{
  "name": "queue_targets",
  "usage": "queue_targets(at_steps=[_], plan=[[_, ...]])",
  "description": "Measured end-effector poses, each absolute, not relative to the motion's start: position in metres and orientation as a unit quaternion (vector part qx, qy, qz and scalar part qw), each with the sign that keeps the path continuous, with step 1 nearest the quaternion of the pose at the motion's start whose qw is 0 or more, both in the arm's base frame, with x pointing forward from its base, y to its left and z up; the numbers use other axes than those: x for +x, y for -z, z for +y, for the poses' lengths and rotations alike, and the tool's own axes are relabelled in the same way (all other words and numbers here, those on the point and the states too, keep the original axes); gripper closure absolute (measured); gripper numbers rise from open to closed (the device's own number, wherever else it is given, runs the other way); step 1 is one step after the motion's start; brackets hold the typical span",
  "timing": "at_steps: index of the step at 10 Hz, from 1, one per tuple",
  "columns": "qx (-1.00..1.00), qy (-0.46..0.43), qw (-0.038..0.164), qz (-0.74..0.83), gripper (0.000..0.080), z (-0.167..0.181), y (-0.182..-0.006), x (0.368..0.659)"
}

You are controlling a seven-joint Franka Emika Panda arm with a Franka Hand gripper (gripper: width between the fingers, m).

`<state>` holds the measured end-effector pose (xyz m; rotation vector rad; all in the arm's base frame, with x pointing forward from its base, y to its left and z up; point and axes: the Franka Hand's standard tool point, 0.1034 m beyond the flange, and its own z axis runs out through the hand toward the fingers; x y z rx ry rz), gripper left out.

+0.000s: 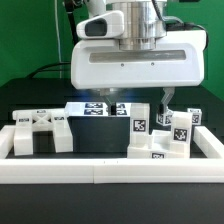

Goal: Assemble chair

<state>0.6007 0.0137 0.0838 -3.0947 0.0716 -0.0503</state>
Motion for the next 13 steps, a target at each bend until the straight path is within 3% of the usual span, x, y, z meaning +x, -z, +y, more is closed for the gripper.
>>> queue_targets(at_steps=[2,4,13], plan=[[-0.999,0.016,0.023,0.036,0.0164,0.0137,-0.0839,0.6008],[-0.996,0.015,0.025,0.089,0.0514,0.0141,-0.0838,0.6008],[-0.903,0.002,0.034,0.428,0.0509,0.0194,-0.0827,0.5999]])
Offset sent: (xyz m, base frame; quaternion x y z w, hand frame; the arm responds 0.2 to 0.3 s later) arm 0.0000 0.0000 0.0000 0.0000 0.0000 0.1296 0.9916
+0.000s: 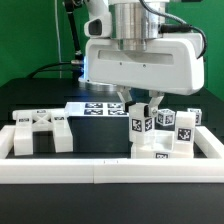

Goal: Assemble chair

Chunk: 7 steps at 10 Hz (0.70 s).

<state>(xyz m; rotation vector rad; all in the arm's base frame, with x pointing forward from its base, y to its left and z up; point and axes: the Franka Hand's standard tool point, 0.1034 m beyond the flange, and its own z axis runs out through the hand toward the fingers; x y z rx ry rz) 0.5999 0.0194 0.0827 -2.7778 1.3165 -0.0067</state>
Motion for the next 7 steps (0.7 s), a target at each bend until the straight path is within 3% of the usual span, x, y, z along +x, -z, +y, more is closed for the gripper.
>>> queue_targets(at_steps=[7], plan=[[-0.730,-0.014,0.041,0.682,0.0508,0.034,-0.081,0.601]])
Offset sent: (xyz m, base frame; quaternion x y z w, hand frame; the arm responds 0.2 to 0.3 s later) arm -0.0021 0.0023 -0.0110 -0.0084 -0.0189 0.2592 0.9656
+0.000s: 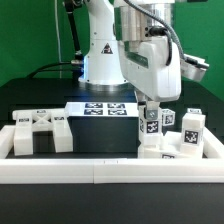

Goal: Assemble chair

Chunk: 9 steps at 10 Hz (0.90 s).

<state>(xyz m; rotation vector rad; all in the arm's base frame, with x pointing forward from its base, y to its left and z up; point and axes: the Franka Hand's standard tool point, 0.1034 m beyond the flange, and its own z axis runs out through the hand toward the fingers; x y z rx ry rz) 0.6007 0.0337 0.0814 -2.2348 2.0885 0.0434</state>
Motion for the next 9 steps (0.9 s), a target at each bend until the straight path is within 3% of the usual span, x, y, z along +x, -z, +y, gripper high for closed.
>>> queue_targets(at_steps=[5,7,8,9], plan=[[-0.655,-0.024,0.046,0.754,0.0508,0.0412,-0.0812,0.6003],[-0.703,-0.024,0.046,0.709,0.0270,0.0404,-0.0809,0.5993],[-0.712,-0.024,0.046,0.701,0.0187,0.0408,-0.0808,0.5991],[-0.732,-0.023,0.046,0.679,0.0187,0.0415,-0.0808,0.5990]])
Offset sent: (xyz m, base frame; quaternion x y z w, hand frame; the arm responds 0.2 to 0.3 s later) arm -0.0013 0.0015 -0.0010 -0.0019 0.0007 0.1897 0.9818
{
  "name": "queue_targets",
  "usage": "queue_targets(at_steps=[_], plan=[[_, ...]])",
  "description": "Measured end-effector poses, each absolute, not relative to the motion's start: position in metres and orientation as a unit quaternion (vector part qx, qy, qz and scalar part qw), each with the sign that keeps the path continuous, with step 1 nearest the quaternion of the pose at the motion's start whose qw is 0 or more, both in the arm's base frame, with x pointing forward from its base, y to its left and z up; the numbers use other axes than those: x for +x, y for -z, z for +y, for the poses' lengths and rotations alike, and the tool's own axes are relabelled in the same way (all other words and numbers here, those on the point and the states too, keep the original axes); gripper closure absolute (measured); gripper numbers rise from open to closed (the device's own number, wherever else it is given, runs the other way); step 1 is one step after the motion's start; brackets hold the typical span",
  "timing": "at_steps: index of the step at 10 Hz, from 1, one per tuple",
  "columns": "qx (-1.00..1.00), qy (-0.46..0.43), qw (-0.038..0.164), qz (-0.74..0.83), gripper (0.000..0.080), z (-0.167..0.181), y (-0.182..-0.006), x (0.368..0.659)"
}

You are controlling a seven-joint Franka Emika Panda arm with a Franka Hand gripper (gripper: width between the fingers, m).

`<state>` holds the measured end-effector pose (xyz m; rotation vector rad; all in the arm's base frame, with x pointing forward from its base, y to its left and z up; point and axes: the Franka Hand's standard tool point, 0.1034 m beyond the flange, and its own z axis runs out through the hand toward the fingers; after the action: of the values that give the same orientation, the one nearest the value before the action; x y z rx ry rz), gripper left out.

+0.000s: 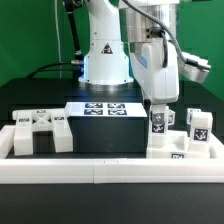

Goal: Assemble chair

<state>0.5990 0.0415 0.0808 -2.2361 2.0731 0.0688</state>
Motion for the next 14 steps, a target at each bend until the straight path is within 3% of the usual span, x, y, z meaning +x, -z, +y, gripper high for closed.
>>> queue_targets(at_steps=[2,13,14], plan=[[-0.824,-0.013,0.049,0.564,0.0152,0.0425,-0.0812,0.5999],[-0.981,0.007,0.044,0.188,0.0151,0.0457,-0.0801,0.5985],[-0.984,0.008,0.042,0.174,0.0252,0.0466,-0.0800,0.5983]])
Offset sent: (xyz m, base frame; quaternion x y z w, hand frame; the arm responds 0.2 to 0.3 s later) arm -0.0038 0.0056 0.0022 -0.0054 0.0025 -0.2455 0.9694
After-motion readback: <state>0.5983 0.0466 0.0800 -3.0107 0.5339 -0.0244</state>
